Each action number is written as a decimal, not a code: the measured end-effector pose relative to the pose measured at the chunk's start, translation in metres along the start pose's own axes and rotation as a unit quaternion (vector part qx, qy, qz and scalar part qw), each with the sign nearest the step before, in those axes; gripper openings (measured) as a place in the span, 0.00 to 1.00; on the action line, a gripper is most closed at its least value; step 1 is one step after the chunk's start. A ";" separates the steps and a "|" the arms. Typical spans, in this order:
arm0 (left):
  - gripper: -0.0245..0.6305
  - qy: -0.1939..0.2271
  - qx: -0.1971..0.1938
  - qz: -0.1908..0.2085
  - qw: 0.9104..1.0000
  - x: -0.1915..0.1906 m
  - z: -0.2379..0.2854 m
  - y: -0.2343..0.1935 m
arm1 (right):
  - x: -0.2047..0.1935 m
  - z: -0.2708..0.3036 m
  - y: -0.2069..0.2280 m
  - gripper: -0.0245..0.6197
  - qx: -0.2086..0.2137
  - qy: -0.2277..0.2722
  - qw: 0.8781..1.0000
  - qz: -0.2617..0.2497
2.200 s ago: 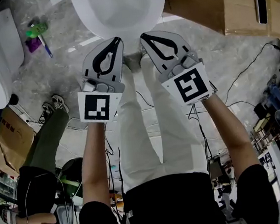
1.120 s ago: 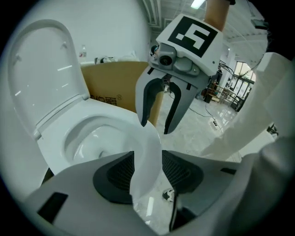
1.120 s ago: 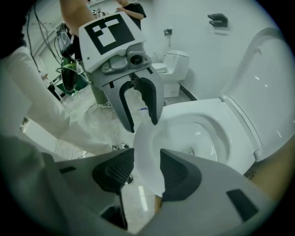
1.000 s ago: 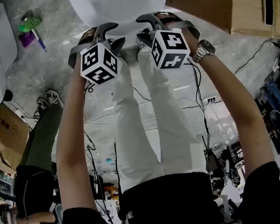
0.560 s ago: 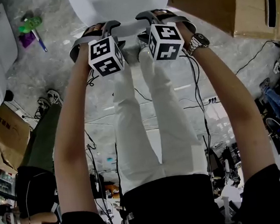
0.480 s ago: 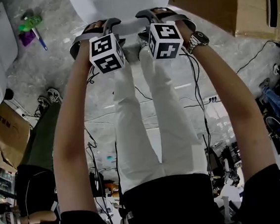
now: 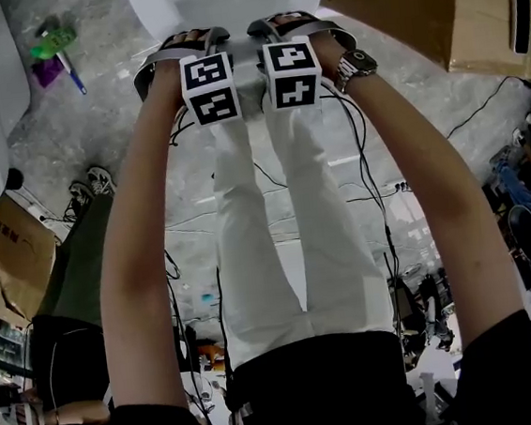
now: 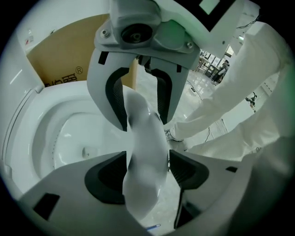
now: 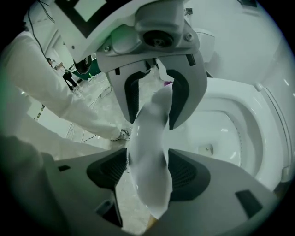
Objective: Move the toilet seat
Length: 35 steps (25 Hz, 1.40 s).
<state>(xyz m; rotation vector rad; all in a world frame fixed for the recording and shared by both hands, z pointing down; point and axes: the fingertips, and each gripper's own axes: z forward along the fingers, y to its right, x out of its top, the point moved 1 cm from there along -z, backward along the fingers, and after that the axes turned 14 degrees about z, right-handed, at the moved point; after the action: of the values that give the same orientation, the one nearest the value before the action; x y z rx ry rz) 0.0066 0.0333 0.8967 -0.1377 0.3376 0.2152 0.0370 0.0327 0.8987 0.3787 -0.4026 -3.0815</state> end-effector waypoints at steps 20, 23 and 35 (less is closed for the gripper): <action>0.46 -0.019 -0.003 0.022 1.000 0.000 0.006 -0.001 | -0.003 0.012 0.001 0.45 -0.029 -0.036 0.998 -0.034; 0.46 -0.024 -0.008 0.022 0.999 0.001 0.005 0.000 | -0.003 0.012 -0.001 0.45 -0.030 -0.038 0.998 -0.034; 0.46 -0.020 -0.021 0.016 0.999 0.007 -0.011 0.002 | 0.001 -0.006 -0.005 0.45 -0.024 -0.029 0.999 -0.028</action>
<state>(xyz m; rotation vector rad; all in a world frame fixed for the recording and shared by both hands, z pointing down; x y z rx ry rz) 0.0087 0.0347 0.8835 -0.1699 0.2956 0.2562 0.0373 0.0364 0.8911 0.3039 -0.3229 -3.1565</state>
